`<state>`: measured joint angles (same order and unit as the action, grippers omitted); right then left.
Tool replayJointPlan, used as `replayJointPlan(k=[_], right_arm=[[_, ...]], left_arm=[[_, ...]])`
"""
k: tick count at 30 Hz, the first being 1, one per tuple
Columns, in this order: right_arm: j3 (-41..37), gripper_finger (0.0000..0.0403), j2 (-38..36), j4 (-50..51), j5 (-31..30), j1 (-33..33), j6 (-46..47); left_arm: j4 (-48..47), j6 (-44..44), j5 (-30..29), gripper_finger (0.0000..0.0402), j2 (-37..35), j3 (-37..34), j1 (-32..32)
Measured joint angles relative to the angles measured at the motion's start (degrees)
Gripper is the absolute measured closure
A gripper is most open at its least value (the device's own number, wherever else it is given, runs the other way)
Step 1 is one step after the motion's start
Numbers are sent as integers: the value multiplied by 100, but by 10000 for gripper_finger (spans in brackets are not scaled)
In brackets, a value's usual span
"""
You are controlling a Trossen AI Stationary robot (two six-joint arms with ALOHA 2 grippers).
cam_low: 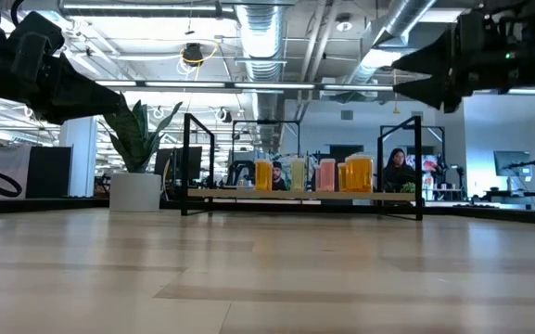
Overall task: Pick and place medicine bottles onto shelf by color
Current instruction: Return to Home Position
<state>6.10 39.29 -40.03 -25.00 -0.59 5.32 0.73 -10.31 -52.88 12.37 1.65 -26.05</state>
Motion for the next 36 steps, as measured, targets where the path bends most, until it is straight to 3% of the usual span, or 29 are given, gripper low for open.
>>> replayJointPlan(k=[12, 19, 36], right_arm=[[-152, 29, 0, -154, 852, 857, -795], [-523, 29, -11, -679, 1174, 1167, -544], [-565, 29, -41, -968, 1273, 1233, -535]], left_arm=[[-2, 0, 0, 193, 1, 0, 0], [-2, 0, 0, 193, -1, 0, 0], [-2, -2, 0, 193, 1, 0, 0]])
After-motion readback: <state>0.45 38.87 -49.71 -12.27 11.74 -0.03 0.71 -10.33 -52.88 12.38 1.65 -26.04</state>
